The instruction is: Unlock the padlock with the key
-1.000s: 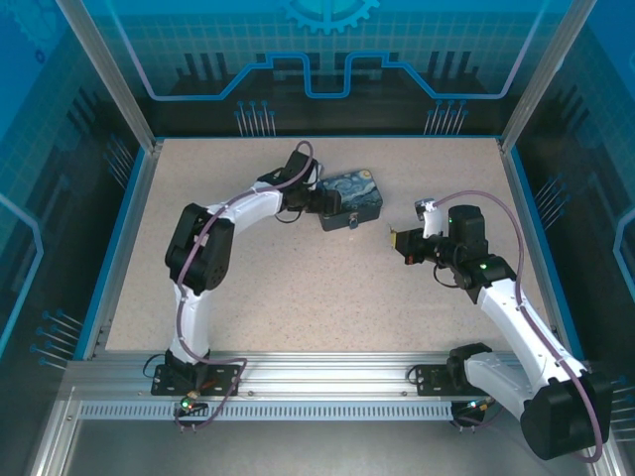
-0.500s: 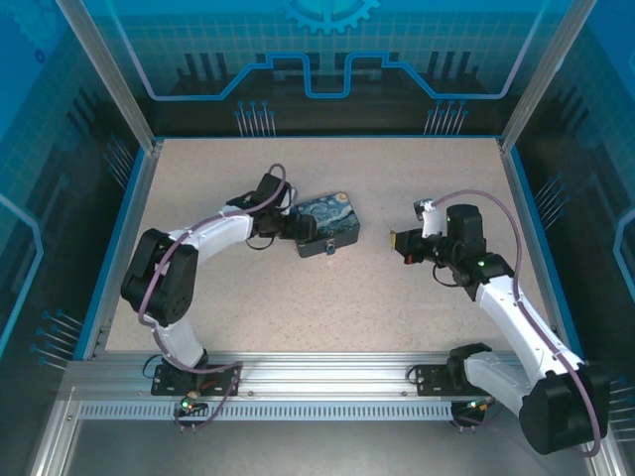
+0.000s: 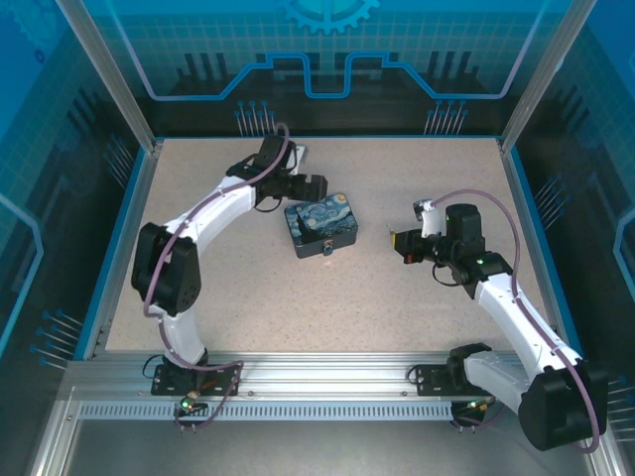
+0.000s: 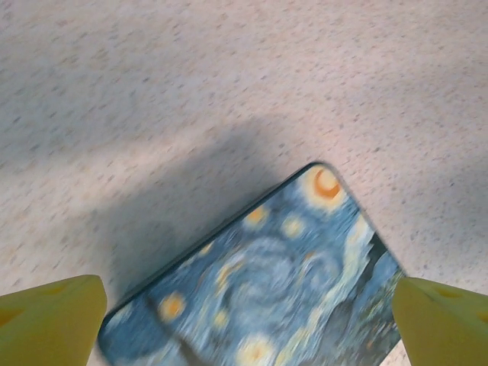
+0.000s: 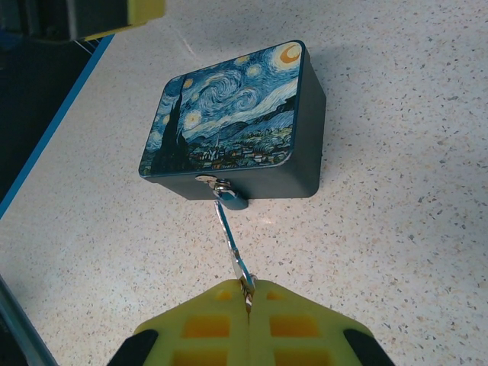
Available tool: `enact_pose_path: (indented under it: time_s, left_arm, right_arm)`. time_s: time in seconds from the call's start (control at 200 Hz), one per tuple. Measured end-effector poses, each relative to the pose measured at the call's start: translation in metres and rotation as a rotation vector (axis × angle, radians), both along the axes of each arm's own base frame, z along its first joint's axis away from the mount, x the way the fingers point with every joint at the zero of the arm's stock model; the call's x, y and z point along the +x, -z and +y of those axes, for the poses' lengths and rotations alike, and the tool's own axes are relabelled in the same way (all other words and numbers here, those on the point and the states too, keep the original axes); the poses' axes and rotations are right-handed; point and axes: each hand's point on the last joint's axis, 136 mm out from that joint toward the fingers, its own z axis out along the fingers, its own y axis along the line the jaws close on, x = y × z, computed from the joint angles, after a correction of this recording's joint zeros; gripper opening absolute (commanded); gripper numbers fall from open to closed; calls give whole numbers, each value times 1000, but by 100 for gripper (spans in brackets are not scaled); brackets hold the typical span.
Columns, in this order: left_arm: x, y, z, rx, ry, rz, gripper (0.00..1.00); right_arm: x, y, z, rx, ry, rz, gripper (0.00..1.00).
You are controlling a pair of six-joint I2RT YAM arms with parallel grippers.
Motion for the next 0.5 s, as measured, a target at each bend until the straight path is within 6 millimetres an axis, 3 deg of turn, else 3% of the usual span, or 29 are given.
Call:
enact_pose_path:
  time_s: [0.14,0.32,0.5]
  left_arm:
    - [19,24,-28,-3,54,36,97]
    - [36,58,-48,4,86,105,96]
    - [45,64,-67,-12,132,121,95]
  right_arm:
    - [-1,-2,0,3,2,-4,0]
    - [-2,-6,0,10,6,-13,0]
    - [-2,-5,0,16,12,-6,0]
